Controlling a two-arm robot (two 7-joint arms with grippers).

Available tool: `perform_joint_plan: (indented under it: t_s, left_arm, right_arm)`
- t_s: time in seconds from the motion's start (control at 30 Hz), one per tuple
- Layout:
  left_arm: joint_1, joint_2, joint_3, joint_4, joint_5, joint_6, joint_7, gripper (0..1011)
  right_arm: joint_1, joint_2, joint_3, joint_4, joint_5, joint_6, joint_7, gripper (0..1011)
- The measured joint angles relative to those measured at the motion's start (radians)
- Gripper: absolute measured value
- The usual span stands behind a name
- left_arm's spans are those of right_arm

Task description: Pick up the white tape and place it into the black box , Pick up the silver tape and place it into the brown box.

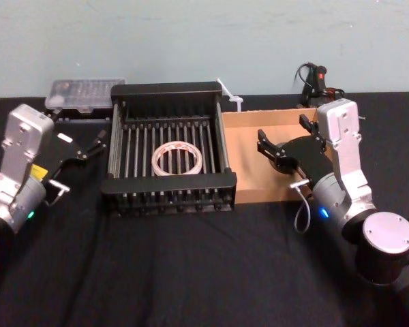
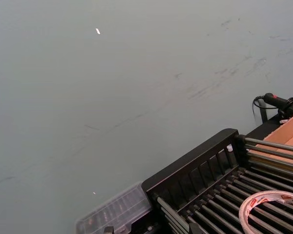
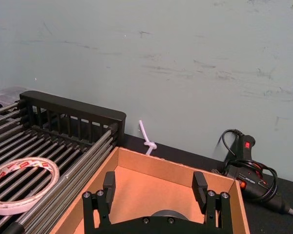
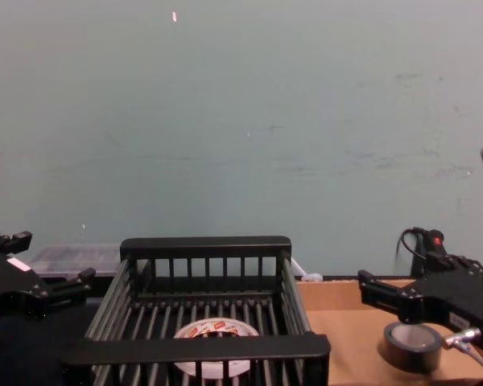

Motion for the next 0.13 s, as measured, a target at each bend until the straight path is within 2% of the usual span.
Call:
perform_joint_plan:
  t_s: [0.13]
  left_arm:
    - [0.0,0.0,0.0,0.0,0.0,0.0,0.0,1001]
  right_arm:
    - [0.0,0.0,0.0,0.0,0.0,0.0,0.0,1002]
